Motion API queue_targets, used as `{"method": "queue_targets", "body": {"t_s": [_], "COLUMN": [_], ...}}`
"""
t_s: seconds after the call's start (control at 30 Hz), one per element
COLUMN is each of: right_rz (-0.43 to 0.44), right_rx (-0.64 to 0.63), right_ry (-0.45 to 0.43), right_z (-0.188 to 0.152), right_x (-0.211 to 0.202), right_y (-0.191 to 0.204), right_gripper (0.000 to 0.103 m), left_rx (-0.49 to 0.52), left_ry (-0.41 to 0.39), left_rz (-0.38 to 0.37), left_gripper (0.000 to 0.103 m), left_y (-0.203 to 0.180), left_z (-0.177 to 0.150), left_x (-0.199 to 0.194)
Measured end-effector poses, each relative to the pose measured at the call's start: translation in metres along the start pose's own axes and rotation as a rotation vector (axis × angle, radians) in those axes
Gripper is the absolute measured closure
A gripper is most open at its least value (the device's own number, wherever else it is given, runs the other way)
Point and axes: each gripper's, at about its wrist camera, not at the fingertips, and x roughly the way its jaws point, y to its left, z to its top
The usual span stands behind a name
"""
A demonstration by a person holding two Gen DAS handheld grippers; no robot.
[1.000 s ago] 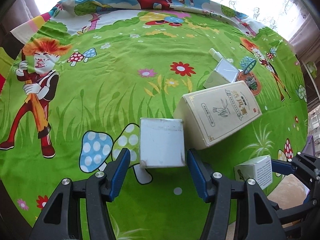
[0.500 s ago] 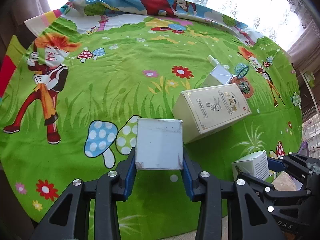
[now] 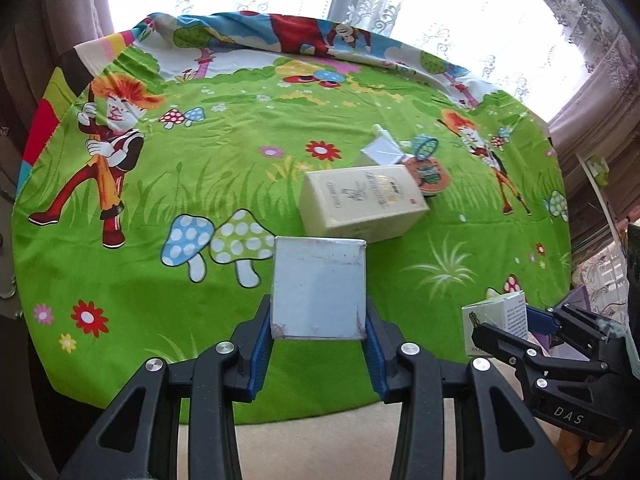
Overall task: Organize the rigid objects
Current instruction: 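Carry the white cube box and printed box over the storage box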
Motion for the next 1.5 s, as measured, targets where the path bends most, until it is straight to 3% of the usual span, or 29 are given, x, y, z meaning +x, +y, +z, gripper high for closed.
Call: {"method": "queue_targets", "body": {"t_s": [0.33,0.7,1.17,1.5], "right_rz": [-0.009,-0.006,-0.196,-0.253], "right_rx": [0.061,0.199,0.413,0.493], "right_ry": [-0.088,-0.177,-0.245,-0.244], "right_z": [-0.032,-0.069,-0.127,-0.157], "right_x": [-0.042,-0.085,-0.138,-0.155], "right_y": [-0.027,-0.092,-0.203,-0.245], "right_gripper": [0.051,0.051,0.051,0.051], "left_rx": [0.085,0.197,0.398,0.498], "left_ry": [-0.008,0.032,0.124,0.164], "left_rz": [-0.112,-0.198,-0.337,-0.417], "left_gripper": [0.061,0.062,0.061,0.061], "left_y": [-0.065,-0.143,-0.258,-0.316], "left_z": [-0.014,-0.031,-0.061,-0.082], "left_x": [-0.017,-0.015,-0.006,-0.001]}}
